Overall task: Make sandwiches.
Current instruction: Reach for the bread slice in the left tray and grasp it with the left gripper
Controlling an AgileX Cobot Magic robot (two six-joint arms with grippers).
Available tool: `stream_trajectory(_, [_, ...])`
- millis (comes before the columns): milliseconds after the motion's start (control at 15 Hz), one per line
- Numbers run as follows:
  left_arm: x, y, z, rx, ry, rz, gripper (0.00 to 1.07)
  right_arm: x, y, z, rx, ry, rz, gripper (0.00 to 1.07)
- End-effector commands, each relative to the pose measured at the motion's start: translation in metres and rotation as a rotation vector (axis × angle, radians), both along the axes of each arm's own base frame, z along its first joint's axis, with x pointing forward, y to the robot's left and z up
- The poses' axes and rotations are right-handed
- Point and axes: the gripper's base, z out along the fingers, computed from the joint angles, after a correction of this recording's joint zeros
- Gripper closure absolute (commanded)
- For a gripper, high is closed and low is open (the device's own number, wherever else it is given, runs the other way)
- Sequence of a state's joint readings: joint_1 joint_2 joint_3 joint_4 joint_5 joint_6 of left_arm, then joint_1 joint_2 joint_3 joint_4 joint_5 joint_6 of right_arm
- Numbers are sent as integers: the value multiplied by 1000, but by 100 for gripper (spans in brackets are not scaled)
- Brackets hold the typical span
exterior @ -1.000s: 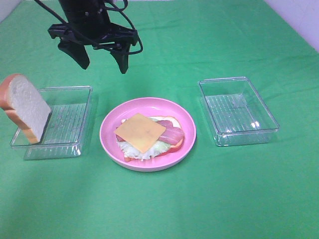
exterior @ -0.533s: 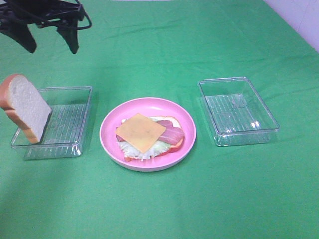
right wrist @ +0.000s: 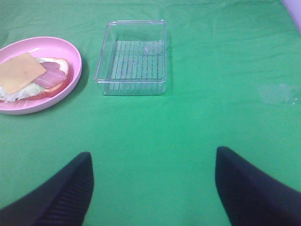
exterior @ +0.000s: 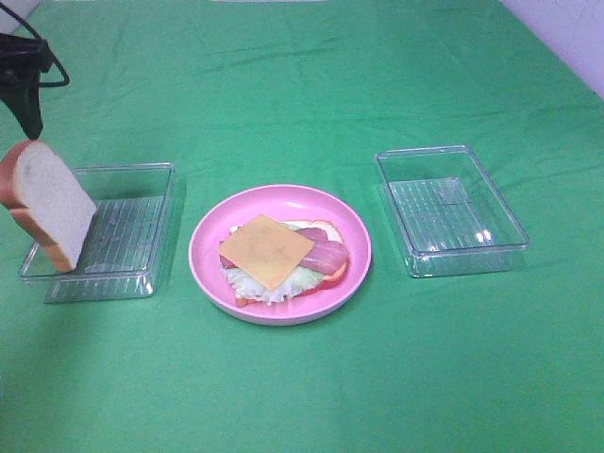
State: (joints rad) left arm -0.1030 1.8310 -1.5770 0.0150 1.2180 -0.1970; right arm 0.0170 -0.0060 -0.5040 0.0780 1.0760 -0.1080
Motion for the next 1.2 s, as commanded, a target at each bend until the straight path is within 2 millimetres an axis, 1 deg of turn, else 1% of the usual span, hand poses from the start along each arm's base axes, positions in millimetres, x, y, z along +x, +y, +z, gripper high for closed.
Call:
stream_trajectory(67, [2,1,-18,6,26,19,25,-1,0,0,5,-23,-7,38])
stream_trajectory(200, [15,0,-45,15,52,22,25,-1,0,0,5,-23,-7,38])
stream_trajectory(267, [19,-1,-54,12,61,23,25,-1,0,0,5,-23,-7,38])
stream_trajectory(400, [20,-1,-56,12,65,22,25,-1,0,0,5,-23,-7,38])
stream_trajectory(467, [23,-1,-70,17,100,21,27,-1,0,0,5,-23,-7,38])
stream_trajectory(533, [23,-1,-74,18,109,21,30,-1,0,0,5,-23,-7,38])
stream_trajectory(600, [24,-1,-74,18,107,22,37,-1,0,0,5,-23,-7,38])
stream_trajectory(667, [26,-1,-74,16,89,25,52,-1,0,0,5,-23,-7,38])
stream_trajectory(800, [27,-1,-74,15,70,24,78,-1,0,0,5,-23,-7,38])
stream_trajectory(867, [27,-1,-74,15,70,24,78,-1,0,0,5,-23,-7,38])
stream_trajectory(933, [28,-1,-74,15,64,24,85,-1,0,0,5,-23,-7,38])
stream_trajectory(1000, [28,-2,-74,14,63,24,107,-1,0,0,5,-23,-7,38])
stream_trajectory(1133, [28,-2,-72,11,60,20,107,-1,0,0,5,-23,-7,38])
stream_trajectory(1200, [27,-4,-65,-13,43,22,107,-1,0,0,5,-23,-7,38])
